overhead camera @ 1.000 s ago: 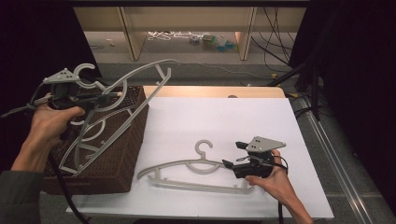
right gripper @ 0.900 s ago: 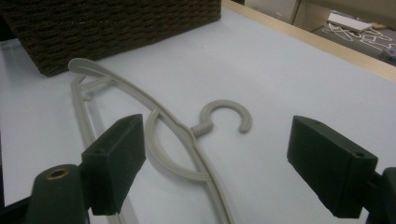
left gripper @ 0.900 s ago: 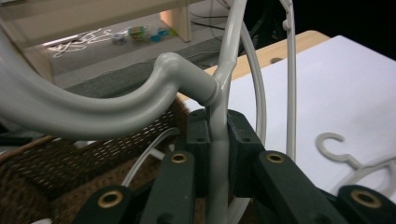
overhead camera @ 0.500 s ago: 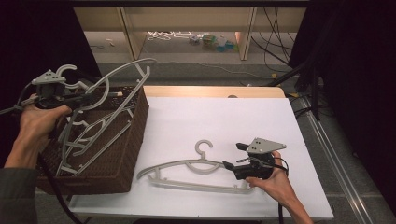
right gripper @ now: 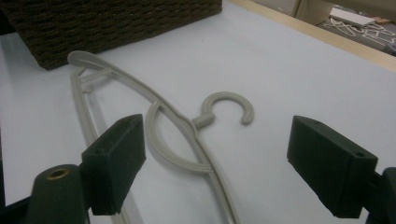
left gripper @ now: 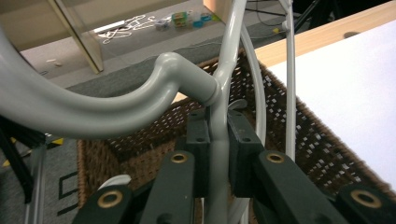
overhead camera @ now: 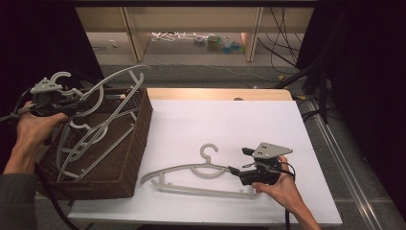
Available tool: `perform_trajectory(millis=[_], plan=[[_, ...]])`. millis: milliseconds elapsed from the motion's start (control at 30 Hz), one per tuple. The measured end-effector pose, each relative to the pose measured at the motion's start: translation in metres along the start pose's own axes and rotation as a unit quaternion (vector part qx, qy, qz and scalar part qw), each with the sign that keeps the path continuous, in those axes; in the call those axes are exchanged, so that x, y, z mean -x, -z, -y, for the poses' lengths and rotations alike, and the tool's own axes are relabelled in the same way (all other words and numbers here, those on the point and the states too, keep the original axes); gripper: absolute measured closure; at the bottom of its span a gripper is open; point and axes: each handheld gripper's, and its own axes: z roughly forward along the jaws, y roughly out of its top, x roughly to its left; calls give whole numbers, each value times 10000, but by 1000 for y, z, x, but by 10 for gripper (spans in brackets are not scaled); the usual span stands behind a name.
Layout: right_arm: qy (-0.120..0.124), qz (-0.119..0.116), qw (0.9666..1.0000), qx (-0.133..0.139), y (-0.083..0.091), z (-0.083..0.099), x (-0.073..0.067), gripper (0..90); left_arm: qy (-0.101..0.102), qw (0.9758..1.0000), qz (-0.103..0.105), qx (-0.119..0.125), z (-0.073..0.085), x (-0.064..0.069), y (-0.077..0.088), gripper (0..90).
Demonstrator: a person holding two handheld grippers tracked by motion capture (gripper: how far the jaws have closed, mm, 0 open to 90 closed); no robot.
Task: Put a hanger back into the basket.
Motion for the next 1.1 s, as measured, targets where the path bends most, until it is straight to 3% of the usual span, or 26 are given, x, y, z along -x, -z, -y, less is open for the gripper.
perform_trajectory(millis=[233, 267, 300, 367, 433, 500, 533, 667, 700, 867, 1100], plan=[[21, -24, 10000, -55, -1, 1, 0, 201, -48, 9999, -50, -122, 15, -4, -2, 812], [26, -15, 10000, -46, -1, 1, -1, 202, -133, 9997, -35, -193, 17, -6, -2, 812], [25, -24, 10000, -55, -1, 1, -1, 202, -56, 9999, -53, -145, 19, -6, -3, 811], [25, -21, 10000, -65, -1, 1, -1, 201, -232, 9992, -35, -309, 22, -9, -1, 812], [19, -19, 10000, -62, -2, 1, -1, 199, -57, 9998, -32, -189, 25, -7, -3, 811], [24, -33, 10000, -62, -1, 1, -1, 199, -240, 9990, -26, -371, 27, -10, -1, 812], [27, -38, 10000, -65, -1, 1, -1, 199, -170, 9993, -56, -325, 28, -10, -2, 812], [-2, -9, 10000, -47, -1, 1, 0, 189, -257, 9983, -115, -506, 33, -14, -3, 812], [0, -24, 10000, -59, -1, 1, 0, 189, -185, 9987, -134, -460, 34, -13, -4, 811], [2, -13, 10000, -59, -1, 1, 0, 184, -313, 9969, -255, -677, 38, -16, -7, 811], [3, -10, 10000, -40, -1, 1, 0, 184, -294, 9960, -238, -814, 46, -18, -12, 811]])
